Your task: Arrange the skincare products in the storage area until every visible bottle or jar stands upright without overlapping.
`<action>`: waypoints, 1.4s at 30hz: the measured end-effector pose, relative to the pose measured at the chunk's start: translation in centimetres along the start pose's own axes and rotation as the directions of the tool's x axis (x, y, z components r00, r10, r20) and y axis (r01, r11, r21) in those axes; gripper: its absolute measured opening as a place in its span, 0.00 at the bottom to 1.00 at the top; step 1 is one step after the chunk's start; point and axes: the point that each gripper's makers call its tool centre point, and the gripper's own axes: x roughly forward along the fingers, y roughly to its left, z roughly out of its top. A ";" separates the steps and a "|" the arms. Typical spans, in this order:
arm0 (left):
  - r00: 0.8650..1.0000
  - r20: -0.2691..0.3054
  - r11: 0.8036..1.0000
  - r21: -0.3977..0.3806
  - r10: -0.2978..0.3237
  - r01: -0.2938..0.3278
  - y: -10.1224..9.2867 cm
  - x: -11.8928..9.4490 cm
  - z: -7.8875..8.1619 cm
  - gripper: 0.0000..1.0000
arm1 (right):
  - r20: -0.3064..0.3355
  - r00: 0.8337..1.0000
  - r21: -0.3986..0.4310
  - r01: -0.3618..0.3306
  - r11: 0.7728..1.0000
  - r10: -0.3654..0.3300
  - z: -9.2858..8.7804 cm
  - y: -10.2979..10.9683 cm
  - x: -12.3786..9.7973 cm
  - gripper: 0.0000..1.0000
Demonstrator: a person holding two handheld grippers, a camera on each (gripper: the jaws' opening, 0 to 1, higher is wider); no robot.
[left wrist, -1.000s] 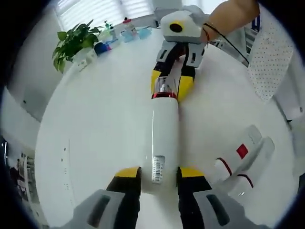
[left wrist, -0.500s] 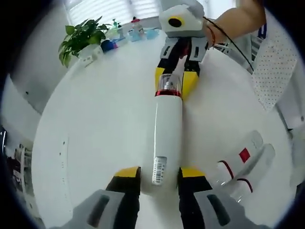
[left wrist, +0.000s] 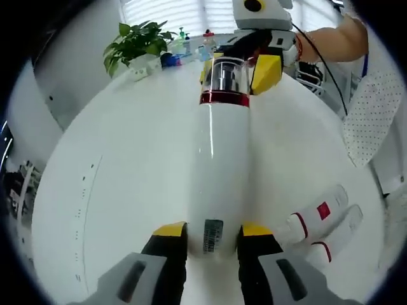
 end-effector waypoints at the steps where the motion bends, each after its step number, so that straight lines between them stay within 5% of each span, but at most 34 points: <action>1: 1.000 0.009 1.000 -0.019 0.001 -0.001 -0.1 0.0 -0.1 0.29 | 0.018 1.000 0.006 -0.003 1.000 0.003 0.6 0.1 0.2 0.29; 4: 1.000 0.024 0.999 -0.049 0.005 -0.004 -0.3 -0.1 -0.3 0.29 | 0.088 0.996 0.040 -0.021 0.999 0.017 2.7 0.5 1.1 0.29; 18: 0.993 0.110 0.978 -0.207 0.048 -0.024 -0.5 -0.1 -1.1 0.29 | 0.093 0.995 -0.130 -0.031 0.991 0.043 6.5 3.5 5.0 0.28; 29: 0.988 0.143 0.967 -0.254 0.062 -0.024 -0.6 -0.2 -1.2 0.30 | 0.052 0.996 -0.211 -0.062 0.976 0.075 7.2 5.7 7.2 0.28; 33: 0.988 0.155 0.941 -0.338 0.030 0.025 -0.8 -0.5 -1.1 0.32 | 0.046 0.995 -0.214 -0.081 0.974 0.092 7.1 6.5 7.8 0.28; 39: 0.985 0.170 0.928 -0.371 0.041 0.026 -1.0 -1.4 -1.0 0.31 | 0.041 0.995 -0.201 -0.083 0.976 0.093 6.9 6.7 8.1 0.28; 42: 0.987 0.151 0.946 -0.324 0.062 -0.010 -1.0 -1.6 -1.0 0.30 | 0.041 0.995 -0.202 -0.083 0.976 0.093 6.8 6.7 8.1 0.28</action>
